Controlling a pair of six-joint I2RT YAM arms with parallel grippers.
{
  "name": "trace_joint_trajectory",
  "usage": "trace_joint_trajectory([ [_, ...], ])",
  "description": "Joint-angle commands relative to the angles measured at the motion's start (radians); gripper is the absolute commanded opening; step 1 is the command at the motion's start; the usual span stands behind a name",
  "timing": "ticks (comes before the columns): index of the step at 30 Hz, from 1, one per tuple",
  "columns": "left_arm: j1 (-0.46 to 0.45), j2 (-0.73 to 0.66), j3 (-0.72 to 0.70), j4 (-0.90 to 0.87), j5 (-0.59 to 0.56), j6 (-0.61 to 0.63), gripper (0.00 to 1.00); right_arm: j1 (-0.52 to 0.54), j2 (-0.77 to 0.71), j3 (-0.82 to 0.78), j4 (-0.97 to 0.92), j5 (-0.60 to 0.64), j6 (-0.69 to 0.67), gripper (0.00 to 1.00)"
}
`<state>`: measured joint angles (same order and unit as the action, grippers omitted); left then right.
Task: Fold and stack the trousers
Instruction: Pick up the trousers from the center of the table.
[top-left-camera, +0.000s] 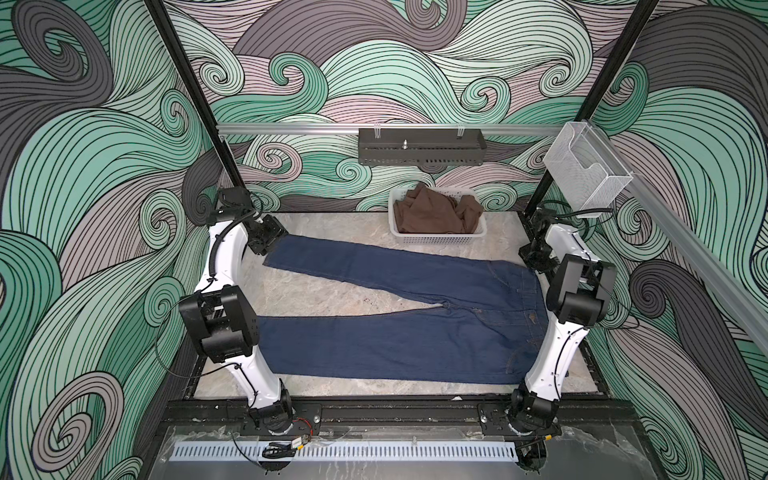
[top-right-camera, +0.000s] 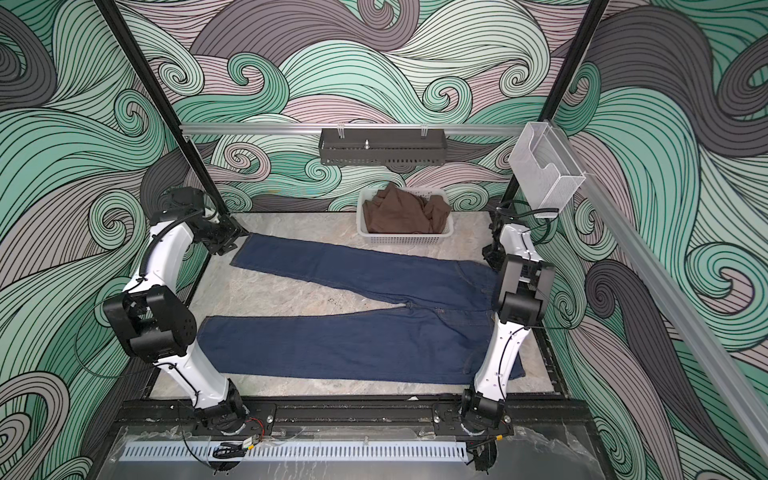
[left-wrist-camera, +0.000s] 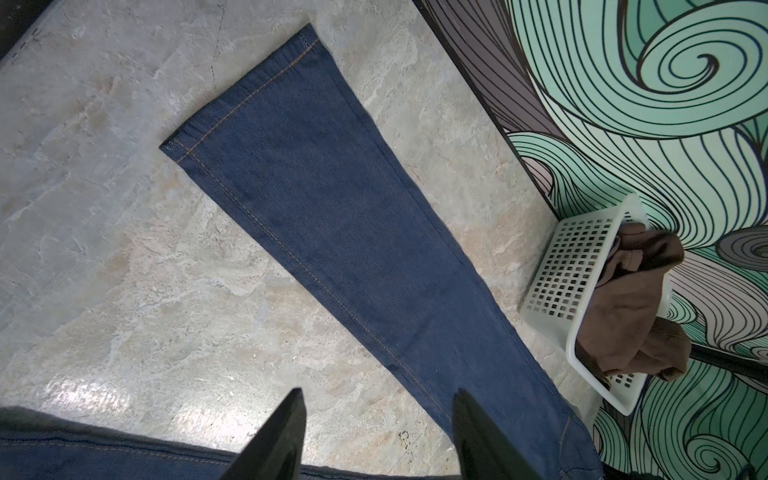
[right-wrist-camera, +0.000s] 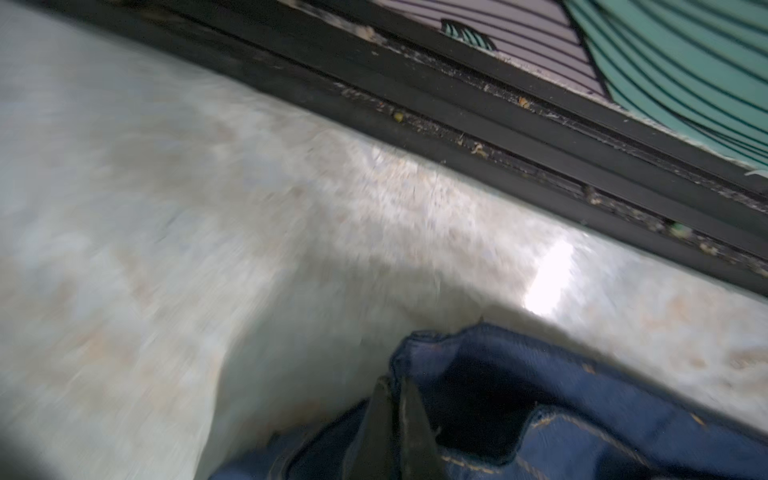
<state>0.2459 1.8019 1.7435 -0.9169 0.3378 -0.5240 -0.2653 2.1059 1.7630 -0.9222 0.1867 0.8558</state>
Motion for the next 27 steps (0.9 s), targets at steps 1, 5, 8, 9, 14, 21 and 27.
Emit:
trace_joint_trajectory([
  [1,0.001,0.046,0.043,0.012,0.001,-0.013,0.59,0.022,-0.145,-0.092,0.039,-0.033,-0.037,0.00],
  [5,0.001,0.119,0.077,0.018,0.007,-0.024,0.58,0.045,-0.315,-0.259,0.101,-0.068,-0.064,0.00],
  [8,-0.001,0.194,0.114,0.023,0.027,-0.041,0.57,0.057,-0.411,-0.354,0.113,-0.082,-0.079,0.00],
  [9,-0.003,0.218,0.132,0.024,0.030,-0.047,0.57,0.058,-0.437,-0.381,0.116,-0.088,-0.081,0.00],
  [14,-0.026,0.383,0.274,0.000,0.050,-0.070,0.54,0.073,-0.532,-0.460,0.123,-0.117,-0.100,0.00],
  [21,-0.042,0.567,0.398,-0.046,0.019,-0.089,0.50,0.084,-0.592,-0.514,0.117,-0.153,-0.127,0.00],
  [27,-0.042,0.672,0.483,-0.167,-0.074,-0.087,0.46,0.084,-0.640,-0.567,0.115,-0.165,-0.145,0.00],
])
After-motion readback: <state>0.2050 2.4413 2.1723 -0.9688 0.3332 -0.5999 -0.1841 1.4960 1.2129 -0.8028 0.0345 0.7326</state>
